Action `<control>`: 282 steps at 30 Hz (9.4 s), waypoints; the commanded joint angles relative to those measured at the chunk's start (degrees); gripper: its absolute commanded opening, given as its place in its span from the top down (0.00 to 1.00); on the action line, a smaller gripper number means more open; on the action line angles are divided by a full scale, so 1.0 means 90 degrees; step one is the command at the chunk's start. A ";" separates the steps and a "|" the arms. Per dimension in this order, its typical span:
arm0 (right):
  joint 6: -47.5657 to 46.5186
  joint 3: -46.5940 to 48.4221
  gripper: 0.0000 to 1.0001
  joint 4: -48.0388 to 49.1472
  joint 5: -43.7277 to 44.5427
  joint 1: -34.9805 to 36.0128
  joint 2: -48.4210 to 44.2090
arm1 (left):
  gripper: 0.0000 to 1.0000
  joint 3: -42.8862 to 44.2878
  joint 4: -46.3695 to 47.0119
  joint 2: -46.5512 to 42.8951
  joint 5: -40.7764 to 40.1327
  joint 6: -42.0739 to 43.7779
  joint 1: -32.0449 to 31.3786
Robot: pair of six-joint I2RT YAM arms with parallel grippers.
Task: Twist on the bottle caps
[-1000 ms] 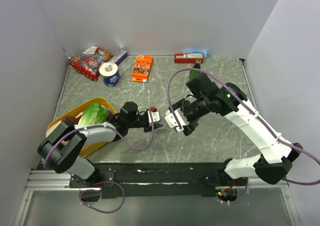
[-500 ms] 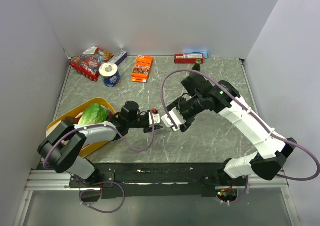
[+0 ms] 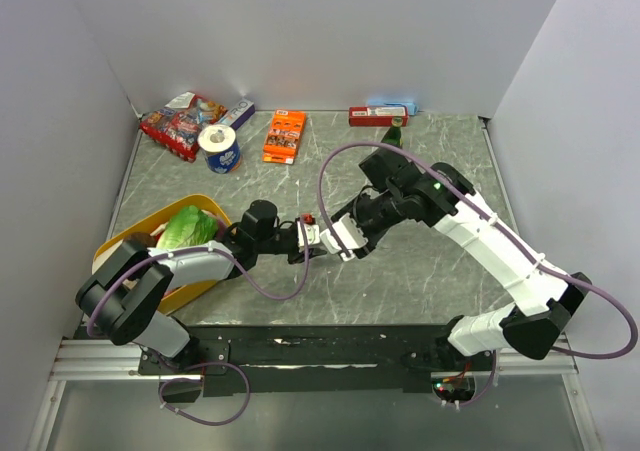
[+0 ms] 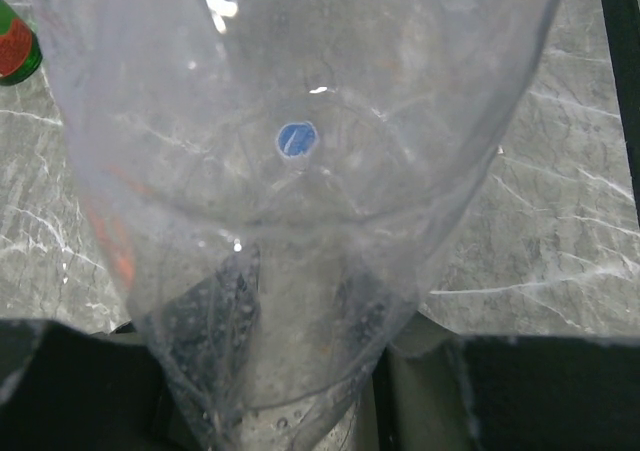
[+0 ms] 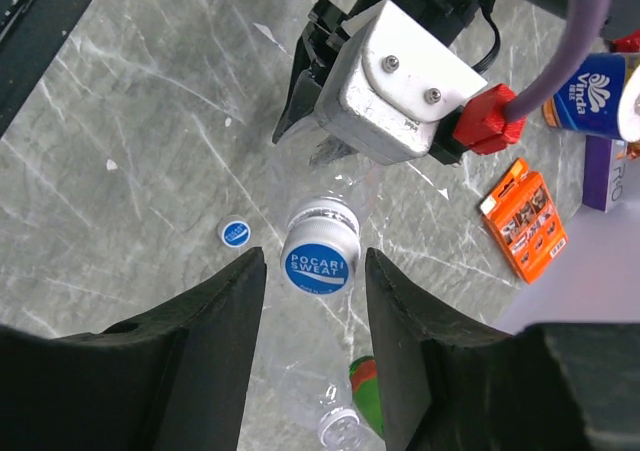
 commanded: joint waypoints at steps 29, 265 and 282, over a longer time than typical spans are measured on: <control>0.2257 0.1358 0.80 -0.0813 -0.0593 -0.0141 0.1494 | 0.99 -0.0368 0.2607 -0.0227 -0.0988 -0.0784 0.0098; 0.0716 -0.0260 0.62 0.1265 0.0598 -0.0083 0.0186 | 0.99 0.1136 -0.1875 -0.0383 0.0563 0.0691 0.0654; 0.2951 0.1067 0.77 0.0368 -0.0135 -0.0406 0.1444 | 0.99 0.1125 -0.0606 -0.0462 -0.0558 -0.0266 0.0557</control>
